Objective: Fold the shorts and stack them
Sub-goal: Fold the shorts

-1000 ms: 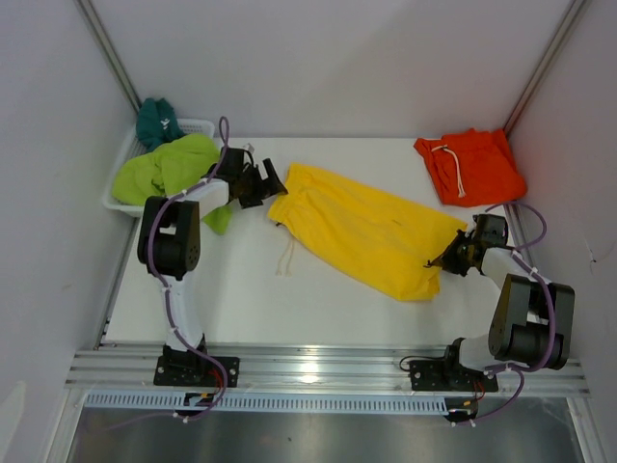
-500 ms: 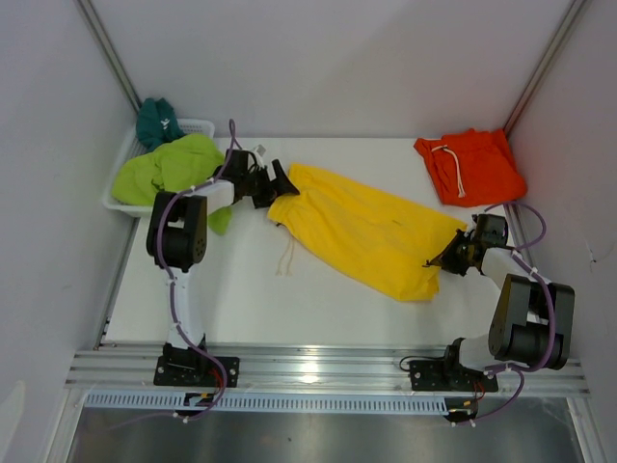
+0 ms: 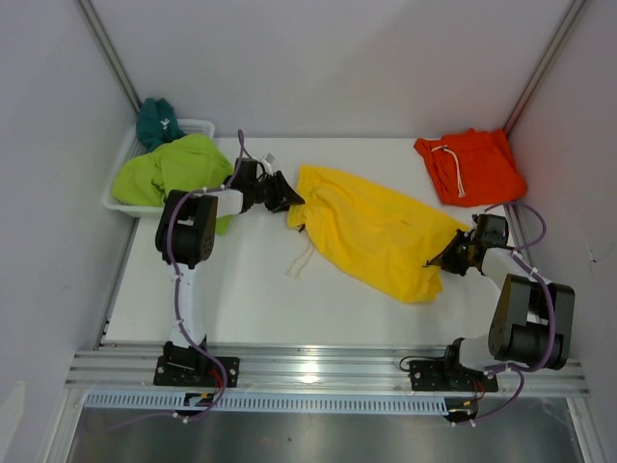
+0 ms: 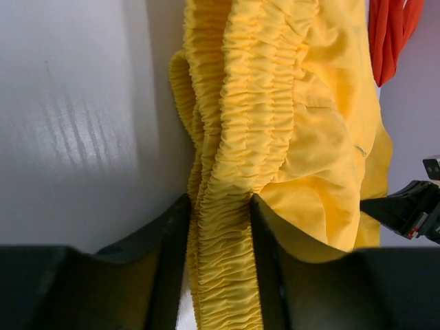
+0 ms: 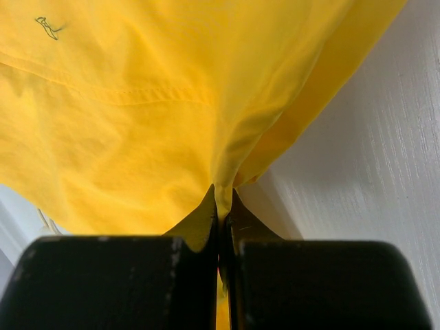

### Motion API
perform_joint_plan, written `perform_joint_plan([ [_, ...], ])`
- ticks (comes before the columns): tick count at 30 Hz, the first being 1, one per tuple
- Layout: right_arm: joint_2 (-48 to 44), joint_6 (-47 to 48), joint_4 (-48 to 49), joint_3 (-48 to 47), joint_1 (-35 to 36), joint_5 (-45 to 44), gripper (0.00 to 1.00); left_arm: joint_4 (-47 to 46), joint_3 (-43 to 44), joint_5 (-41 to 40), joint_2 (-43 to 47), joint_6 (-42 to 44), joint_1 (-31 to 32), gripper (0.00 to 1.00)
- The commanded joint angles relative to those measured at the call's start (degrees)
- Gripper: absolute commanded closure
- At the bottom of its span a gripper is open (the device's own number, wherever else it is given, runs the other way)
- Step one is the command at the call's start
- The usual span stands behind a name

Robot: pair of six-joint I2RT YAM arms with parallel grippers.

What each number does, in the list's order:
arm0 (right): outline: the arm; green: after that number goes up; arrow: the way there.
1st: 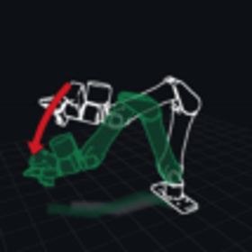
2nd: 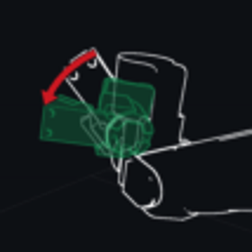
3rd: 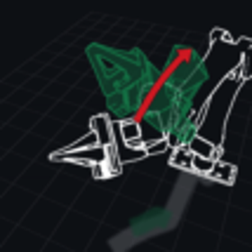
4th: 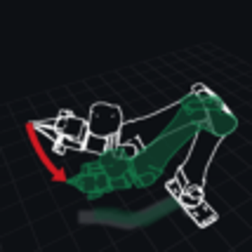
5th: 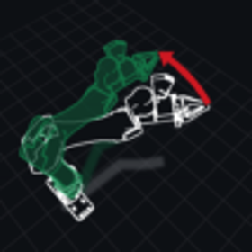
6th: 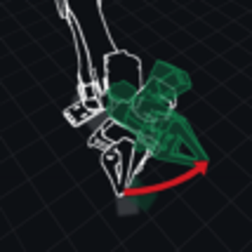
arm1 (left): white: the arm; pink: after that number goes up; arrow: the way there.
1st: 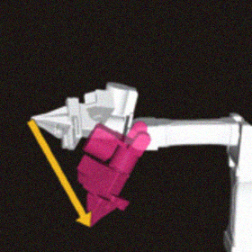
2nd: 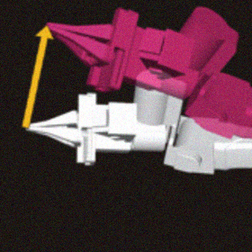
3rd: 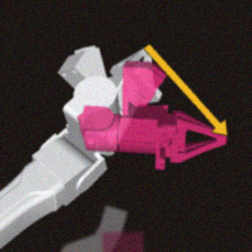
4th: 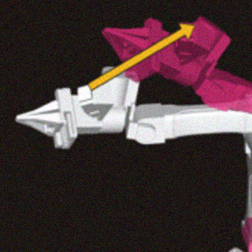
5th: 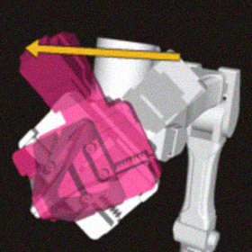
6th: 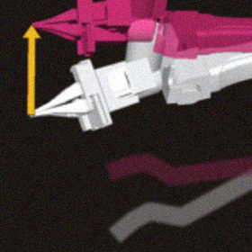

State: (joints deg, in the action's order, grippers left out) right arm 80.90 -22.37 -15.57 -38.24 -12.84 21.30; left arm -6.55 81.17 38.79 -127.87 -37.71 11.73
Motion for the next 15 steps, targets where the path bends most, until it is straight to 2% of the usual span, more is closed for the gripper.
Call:
perform_joint_plan([
  [1,-1.18,0.66,0.37,-1.22,0.18,0.5,1.0,-2.77,-0.75,1.2,-0.27,-2.45,0.67,0.6],
  [2,-1.53,0.66,0.37,-1.31,0.18,0.41,1.0,-2.51,0.04,1.38,0.16,-2.45,0.67,0.72],
  [3,-1.63,0.66,0.19,-1.4,0.18,0.24,1.0,-1.9,0.39,1.21,0.26,-2.19,0.58,0.79],
  [4,-1.71,0.92,-0.16,-1.66,0.1,-0.11,1.0,-1.28,1.18,0.94,0.52,-2.01,0.4,0.96],
  [5,-1.8,0.93,-0.51,-1.84,0.18,-0.47,0.96,0.12,1.45,0.51,1.22,-1.66,0.23,1.0],
  [6,-1.98,1.01,-0.95,-2.01,0.18,-0.64,0.89,0.74,2.15,0.15,1.66,-0.88,-0.03,1.0],
  [7,-2.15,1.1,-1.3,-2.28,0.18,-1.08,0.75,1.88,2.42,-0.37,2.19,-0.26,-0.21,1.0],
  [9,-3.29,1.36,-2.61,-3.59,0.45,-2.92,0.63,6.25,2.94,-3.52,4.11,2.54,-0.39,1.0],
  [10,-3.82,1.45,-4.01,-4.12,0.88,-5.28,0.52,8.81,3.82,-4.58,4.82,3.6,-0.65,1.0],
  [12,-5.13,1.72,-6.73,-6.23,1.67,-8.19,0.42,11.63,3.65,-6.78,7.1,5.37,-0.91,1.0],
  [14,-6.19,1.63,-8.5,-7.9,3.42,-13.9,0.22,14.09,3.47,-8.45,8.25,6.33,-1.09,1.0],
  [15,-6.72,1.54,-9.12,-9.38,4.05,-15.66,0.2,15.15,3.12,-9.51,8.78,7.56,-1.18,1.0],
])
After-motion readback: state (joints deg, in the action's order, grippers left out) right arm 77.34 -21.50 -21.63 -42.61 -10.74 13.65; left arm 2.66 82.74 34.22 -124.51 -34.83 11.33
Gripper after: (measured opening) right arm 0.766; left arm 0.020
